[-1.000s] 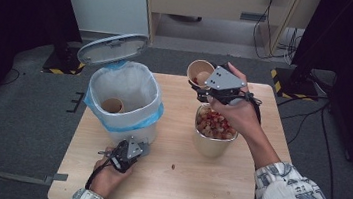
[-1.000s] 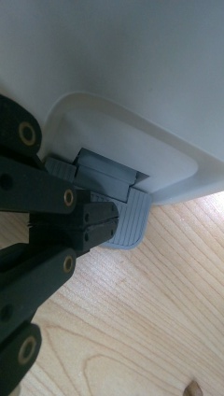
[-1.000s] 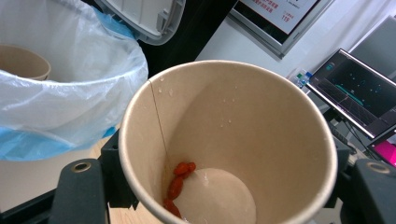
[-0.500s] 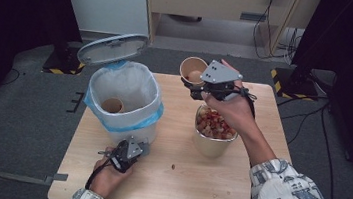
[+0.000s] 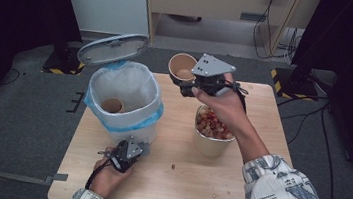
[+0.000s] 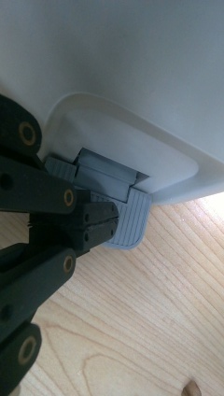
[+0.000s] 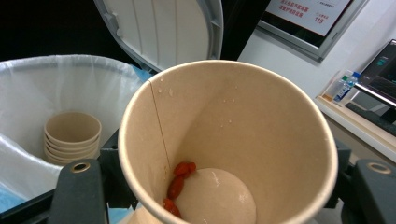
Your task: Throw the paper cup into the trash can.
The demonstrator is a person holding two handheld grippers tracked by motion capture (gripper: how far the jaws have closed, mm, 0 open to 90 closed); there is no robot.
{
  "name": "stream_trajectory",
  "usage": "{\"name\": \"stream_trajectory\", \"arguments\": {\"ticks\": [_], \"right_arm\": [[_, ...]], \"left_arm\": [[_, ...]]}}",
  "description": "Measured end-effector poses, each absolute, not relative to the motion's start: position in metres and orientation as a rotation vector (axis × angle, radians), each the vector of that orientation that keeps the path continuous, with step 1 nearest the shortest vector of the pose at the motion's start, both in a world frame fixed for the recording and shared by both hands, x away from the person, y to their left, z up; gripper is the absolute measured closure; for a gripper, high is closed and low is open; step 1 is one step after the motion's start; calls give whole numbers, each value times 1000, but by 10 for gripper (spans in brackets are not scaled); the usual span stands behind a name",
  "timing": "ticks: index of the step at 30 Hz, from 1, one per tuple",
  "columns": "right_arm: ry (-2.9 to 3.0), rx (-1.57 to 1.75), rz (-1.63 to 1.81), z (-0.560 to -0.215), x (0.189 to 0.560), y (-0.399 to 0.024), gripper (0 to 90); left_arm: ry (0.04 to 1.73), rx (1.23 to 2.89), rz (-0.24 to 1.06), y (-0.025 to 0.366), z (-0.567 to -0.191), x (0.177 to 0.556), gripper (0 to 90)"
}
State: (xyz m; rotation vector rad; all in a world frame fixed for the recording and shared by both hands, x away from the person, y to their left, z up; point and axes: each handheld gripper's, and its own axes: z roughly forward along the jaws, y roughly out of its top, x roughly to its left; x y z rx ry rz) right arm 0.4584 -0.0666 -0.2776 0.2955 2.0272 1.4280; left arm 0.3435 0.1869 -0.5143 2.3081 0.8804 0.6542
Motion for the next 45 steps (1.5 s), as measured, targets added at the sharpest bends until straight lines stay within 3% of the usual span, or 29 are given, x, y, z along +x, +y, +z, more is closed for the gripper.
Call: {"name": "stream_trajectory", "arguments": {"ticks": [45], "right_arm": [[2145, 349, 1559, -289, 462, 5, 283]], "left_arm": [[883, 2308, 649, 187, -514, 343, 899]]}}
